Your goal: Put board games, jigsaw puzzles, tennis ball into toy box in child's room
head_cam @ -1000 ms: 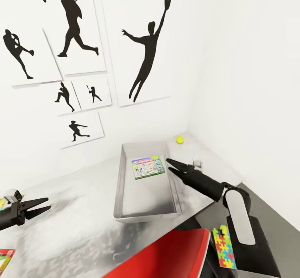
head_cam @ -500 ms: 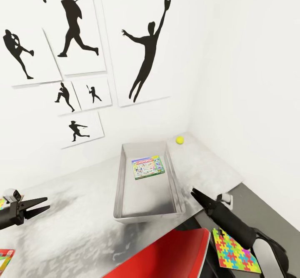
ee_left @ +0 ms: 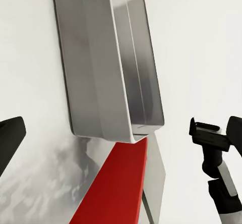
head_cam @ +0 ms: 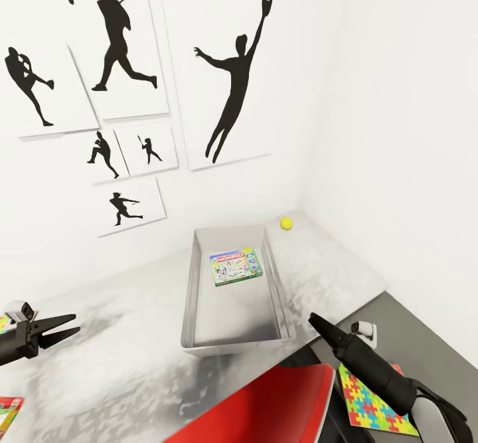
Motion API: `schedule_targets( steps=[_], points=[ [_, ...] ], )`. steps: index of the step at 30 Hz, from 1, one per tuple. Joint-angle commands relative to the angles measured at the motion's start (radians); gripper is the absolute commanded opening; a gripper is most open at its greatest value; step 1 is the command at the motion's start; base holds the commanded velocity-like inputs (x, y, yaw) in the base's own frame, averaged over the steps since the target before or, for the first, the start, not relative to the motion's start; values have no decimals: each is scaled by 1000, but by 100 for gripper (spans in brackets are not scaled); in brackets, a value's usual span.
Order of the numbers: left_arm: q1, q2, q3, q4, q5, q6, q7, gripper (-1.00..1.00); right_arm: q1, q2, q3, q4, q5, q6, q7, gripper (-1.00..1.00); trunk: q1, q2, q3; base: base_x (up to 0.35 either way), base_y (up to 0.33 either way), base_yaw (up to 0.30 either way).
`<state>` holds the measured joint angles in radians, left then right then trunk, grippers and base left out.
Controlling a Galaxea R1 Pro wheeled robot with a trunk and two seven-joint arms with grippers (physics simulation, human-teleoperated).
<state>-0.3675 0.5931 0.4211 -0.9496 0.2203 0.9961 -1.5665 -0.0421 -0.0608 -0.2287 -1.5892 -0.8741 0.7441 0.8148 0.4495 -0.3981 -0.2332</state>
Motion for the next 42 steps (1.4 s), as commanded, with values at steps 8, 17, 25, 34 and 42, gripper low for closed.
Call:
schedule_targets(
  steps=[8,17,25,34,42],
  points=[
    [-1,-1,-2,-2,-1,12,-4,100,2,-1,-1,0,-2,5,9,100,1,-2,0,-85,2,-50],
    [-1,0,-3,-2,-1,10,-4,100,5,-4,-2,9,-1,1,36,100,1,-2,9,-268,58,-199],
    [-1,1,-1,-2,-1,10,-4,100,8,-6,-1,15,7,-38,47,100,1,-2,19,-84,19,-167],
    [-1,1,1,-1,-1,12,-4,100,8,-4,4,15,78,-50,57,100,1,-2,33,-7,2,-115],
    [-1,1,2,-1,-1,12,-4,100,8,-4,5,15,94,-52,59,100,1,-2,45,-1,0,-24]
  ],
)
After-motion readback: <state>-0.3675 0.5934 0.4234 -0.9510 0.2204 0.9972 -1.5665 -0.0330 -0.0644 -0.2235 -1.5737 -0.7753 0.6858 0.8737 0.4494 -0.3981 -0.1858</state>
